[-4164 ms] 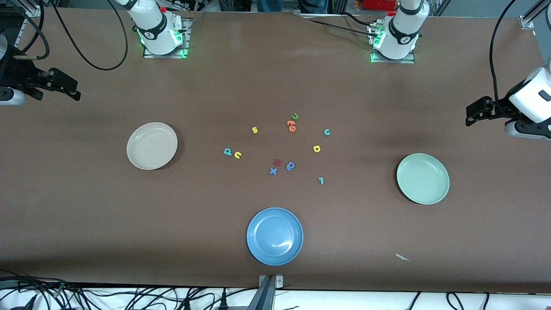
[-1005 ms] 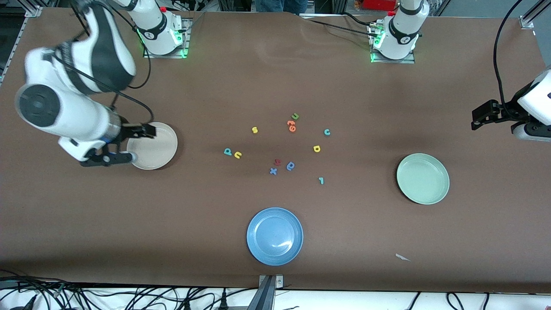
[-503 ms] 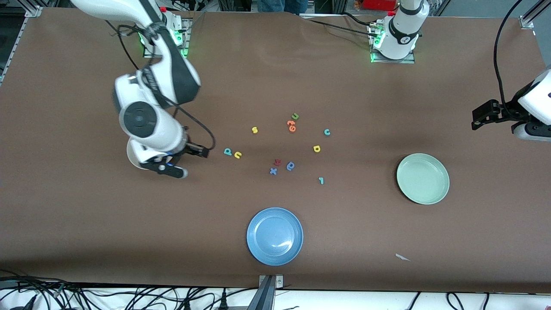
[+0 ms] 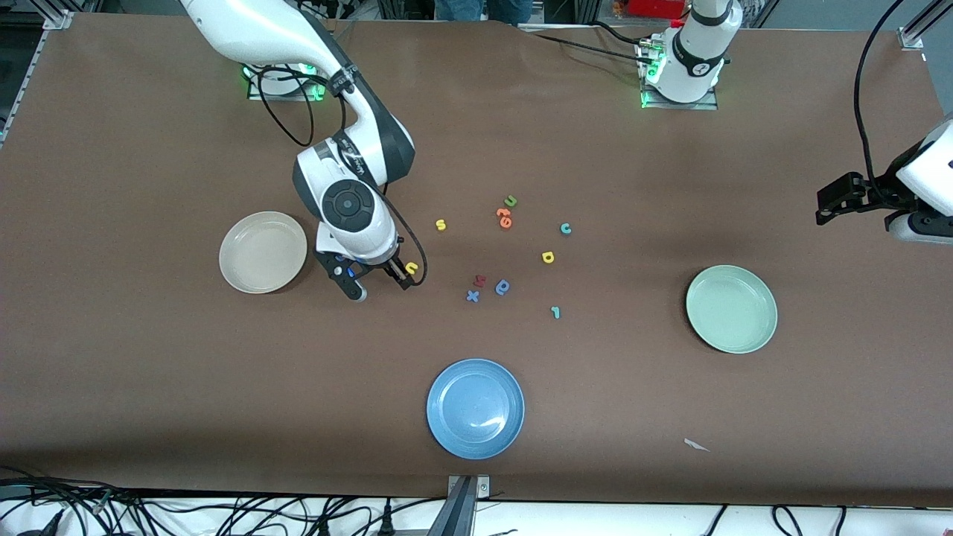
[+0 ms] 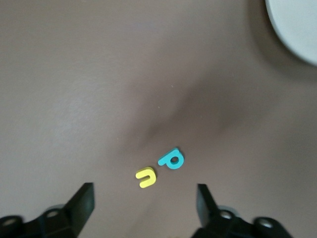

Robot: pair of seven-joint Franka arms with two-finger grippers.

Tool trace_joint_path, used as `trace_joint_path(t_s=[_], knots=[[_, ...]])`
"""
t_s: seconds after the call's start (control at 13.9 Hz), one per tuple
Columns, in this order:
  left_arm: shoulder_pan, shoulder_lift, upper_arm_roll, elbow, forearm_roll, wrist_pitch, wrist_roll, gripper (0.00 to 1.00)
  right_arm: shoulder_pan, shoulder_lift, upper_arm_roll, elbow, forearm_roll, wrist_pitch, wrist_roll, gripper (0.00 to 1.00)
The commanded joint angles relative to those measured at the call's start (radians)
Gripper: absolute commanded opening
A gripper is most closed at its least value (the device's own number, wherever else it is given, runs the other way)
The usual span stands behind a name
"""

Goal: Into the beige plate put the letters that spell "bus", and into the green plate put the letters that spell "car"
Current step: 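Move the right gripper over the yellow u letter, then grasp the yellow u with the right gripper while the left gripper reaches in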

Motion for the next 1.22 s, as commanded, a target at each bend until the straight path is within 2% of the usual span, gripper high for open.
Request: trace_joint_path(t_s=[0.0, 0.07, 0.22, 0.43, 0.79, 0.93, 1.15], knots=[[0.009, 0.002, -0.007, 0.014, 0.014, -0.002, 0.025, 1.00, 0.023, 0.028, -0.009, -0.029, -0.004, 0.091, 0.158, 0.87], [0.007, 0.005, -0.007, 0.014, 0.013, -0.001, 0.025, 1.00, 0.030, 0.044, -0.009, -0.044, -0.004, 0.132, 0.186, 0.87], [-0.003, 0.012, -0.008, 0.014, 0.013, -0.002, 0.019, 1.00, 0.039, 0.059, -0.007, -0.089, -0.002, 0.241, 0.241, 0.76], [-0.006, 0.025, -0.008, 0.009, -0.005, -0.002, 0.018, 1.00, 0.057, 0.075, -0.009, -0.126, 0.001, 0.309, 0.258, 0.68], [-0.019, 0.056, -0.014, 0.009, -0.035, 0.013, 0.005, 1.00, 0.071, 0.082, -0.015, -0.138, -0.004, 0.321, 0.275, 0.57], [-0.022, 0.094, -0.014, 0.008, -0.096, 0.044, -0.008, 1.00, 0.071, 0.082, -0.018, -0.140, -0.004, 0.323, 0.273, 0.54], [-0.043, 0.136, -0.039, -0.022, -0.102, 0.120, -0.041, 1.00, 0.073, 0.084, -0.020, -0.146, -0.005, 0.323, 0.272, 0.50]])
